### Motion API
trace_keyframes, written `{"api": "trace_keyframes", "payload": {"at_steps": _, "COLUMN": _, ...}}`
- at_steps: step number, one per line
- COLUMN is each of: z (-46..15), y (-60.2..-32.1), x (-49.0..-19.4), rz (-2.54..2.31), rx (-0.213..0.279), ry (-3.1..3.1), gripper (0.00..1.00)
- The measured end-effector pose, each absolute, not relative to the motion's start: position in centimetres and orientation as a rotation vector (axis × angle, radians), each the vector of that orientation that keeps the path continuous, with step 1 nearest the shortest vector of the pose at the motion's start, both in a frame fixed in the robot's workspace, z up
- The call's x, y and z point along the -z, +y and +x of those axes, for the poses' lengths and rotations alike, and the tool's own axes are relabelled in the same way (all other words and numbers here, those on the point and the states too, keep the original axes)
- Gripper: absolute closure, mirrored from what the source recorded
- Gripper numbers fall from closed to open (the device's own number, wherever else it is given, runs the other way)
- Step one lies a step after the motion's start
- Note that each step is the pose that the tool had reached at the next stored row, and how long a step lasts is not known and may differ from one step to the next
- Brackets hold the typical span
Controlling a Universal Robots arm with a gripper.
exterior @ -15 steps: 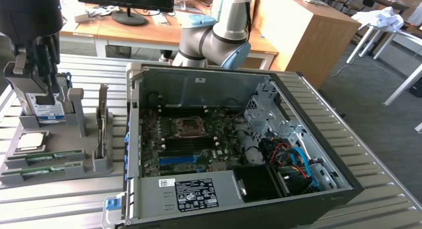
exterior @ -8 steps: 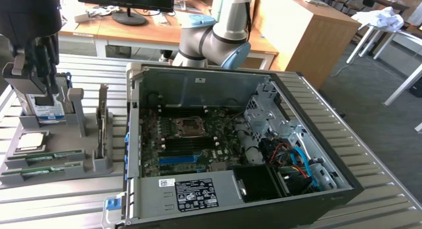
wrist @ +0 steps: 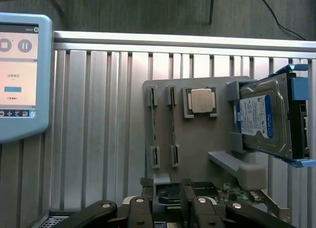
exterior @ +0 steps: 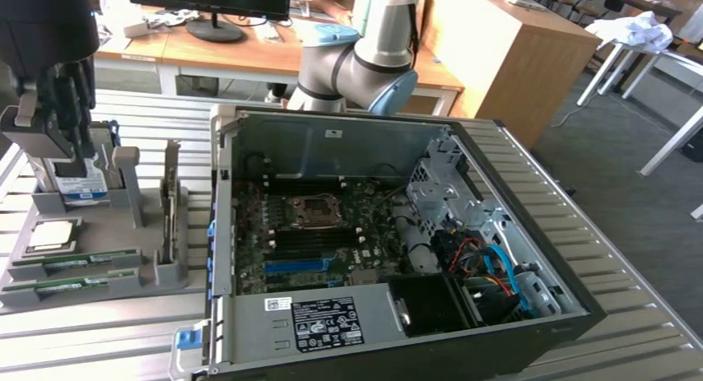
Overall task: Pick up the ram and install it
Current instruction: 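Pick up the ram and move it above insertion slot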
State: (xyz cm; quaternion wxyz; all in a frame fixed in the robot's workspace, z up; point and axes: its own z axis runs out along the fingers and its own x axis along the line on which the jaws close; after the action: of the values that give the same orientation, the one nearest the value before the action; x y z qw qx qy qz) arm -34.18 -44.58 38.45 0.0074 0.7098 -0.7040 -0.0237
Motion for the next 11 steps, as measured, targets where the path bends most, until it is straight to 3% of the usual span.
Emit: {"api": "trace_keyframes", "payload": {"at_steps": 11, "z": -34.61, "y": -44.61, "x": -38.35, "rz": 2.220, "rx": 0.074, "ry": -2.201, "gripper": 0.64}}
